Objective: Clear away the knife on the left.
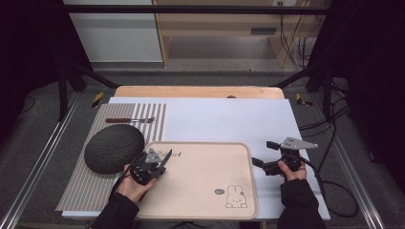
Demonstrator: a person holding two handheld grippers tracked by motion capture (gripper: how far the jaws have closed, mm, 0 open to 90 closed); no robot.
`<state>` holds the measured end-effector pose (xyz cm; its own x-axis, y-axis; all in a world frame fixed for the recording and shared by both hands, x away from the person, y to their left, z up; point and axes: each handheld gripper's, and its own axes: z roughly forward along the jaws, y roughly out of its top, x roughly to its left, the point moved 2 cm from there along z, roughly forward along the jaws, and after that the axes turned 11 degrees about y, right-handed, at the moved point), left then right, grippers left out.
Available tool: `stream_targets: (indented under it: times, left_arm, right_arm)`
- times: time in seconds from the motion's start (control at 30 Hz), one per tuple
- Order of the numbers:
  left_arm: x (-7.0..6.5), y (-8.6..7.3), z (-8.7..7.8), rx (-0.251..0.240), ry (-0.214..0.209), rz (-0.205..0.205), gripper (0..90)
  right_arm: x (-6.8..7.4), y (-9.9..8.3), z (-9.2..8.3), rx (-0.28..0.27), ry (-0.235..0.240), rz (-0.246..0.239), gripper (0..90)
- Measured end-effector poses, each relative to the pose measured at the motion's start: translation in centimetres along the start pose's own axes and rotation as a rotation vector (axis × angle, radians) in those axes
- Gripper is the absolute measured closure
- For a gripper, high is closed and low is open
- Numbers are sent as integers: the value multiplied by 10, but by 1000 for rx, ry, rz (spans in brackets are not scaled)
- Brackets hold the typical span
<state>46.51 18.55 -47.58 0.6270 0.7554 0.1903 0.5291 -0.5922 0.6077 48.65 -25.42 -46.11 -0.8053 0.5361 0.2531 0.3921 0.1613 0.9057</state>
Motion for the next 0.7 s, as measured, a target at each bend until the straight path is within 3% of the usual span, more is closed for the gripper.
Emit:
stream_targets:
  times: [0.7]
  left_arm:
    - [15, -7, -3, 0, 39, -24, 900]
  right_arm:
    - [0, 0, 0, 2, 0, 1, 3]
